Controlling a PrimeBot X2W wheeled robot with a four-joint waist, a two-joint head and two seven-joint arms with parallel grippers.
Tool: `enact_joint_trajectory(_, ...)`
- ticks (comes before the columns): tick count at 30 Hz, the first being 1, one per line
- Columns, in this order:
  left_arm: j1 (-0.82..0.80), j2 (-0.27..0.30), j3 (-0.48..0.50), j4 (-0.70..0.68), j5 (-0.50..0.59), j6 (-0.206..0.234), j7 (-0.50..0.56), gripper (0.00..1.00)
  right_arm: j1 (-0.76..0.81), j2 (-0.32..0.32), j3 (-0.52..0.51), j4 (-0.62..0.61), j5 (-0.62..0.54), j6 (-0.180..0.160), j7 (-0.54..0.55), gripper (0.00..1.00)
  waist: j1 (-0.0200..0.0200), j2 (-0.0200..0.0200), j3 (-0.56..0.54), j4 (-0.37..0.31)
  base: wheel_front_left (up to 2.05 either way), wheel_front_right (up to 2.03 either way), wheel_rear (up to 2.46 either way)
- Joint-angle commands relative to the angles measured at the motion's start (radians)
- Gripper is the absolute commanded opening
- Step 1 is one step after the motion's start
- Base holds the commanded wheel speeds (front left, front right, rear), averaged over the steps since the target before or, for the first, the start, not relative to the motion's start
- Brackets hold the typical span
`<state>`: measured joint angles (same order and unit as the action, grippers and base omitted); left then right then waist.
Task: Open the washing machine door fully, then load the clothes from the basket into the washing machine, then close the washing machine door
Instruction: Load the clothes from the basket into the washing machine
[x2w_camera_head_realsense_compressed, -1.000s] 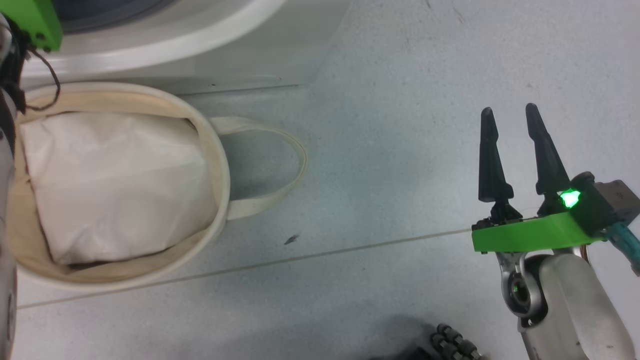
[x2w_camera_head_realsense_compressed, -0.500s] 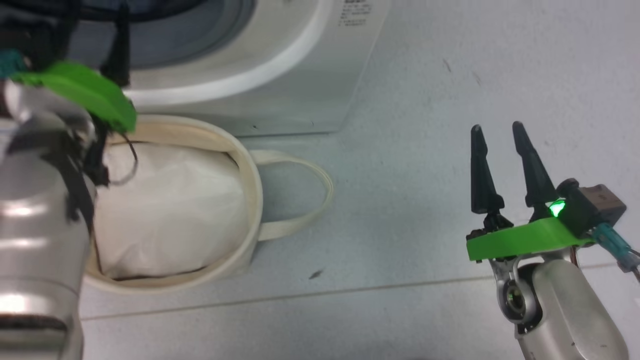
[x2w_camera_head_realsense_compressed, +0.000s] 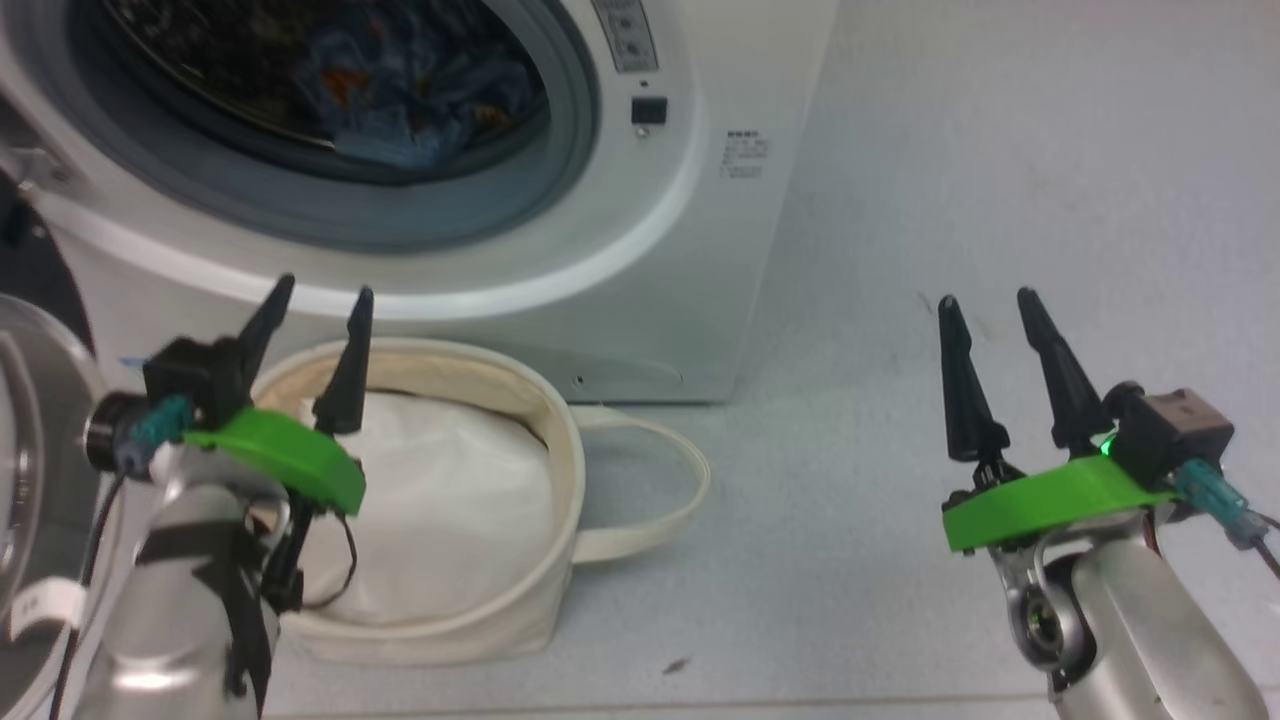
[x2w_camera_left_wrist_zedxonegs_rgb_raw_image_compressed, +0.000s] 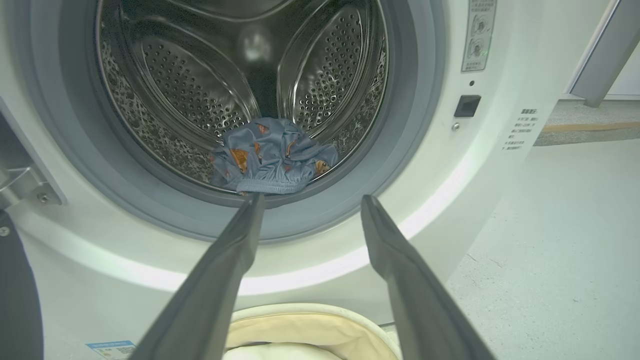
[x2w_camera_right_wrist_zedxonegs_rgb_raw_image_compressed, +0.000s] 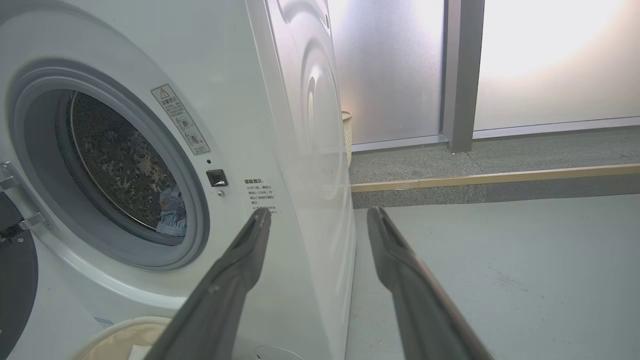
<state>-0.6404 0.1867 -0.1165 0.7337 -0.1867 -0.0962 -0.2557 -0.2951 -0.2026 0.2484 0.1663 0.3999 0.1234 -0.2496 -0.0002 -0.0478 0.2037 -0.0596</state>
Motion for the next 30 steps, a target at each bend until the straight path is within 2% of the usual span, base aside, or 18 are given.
enact_joint_trajectory(1,-0.003,0.03,0.035,-0.052,-0.001,-0.004,-0.006,1.0,0.022,-0.013,0.024,-0.022,0.011,0.007,-0.012,1.0,0.0002,0.0002,-0.062,0.029,0.0,0.0,0.0)
enact_joint_trajectory(6,0.119,0.033,0.062,-0.127,-0.023,-0.021,-0.006,1.0,0.067,-0.022,0.039,-0.002,0.04,0.007,-0.012,1.0,0.0002,0.0002,-0.135,0.055,0.0,0.0,0.0)
enact_joint_trajectory(13,0.226,0.058,0.117,-0.231,-0.057,-0.03,-0.006,1.0,0.065,-0.03,0.054,-0.004,0.049,0.007,-0.012,1.0,0.0002,0.0002,-0.149,0.07,0.0,0.0,0.0)
enact_joint_trajectory(30,0.265,0.051,0.186,-0.264,-0.063,-0.034,-0.006,1.0,0.075,-0.037,0.01,0.013,0.035,0.007,-0.012,1.0,0.0002,0.0002,-0.15,0.088,0.0,0.0,0.0)
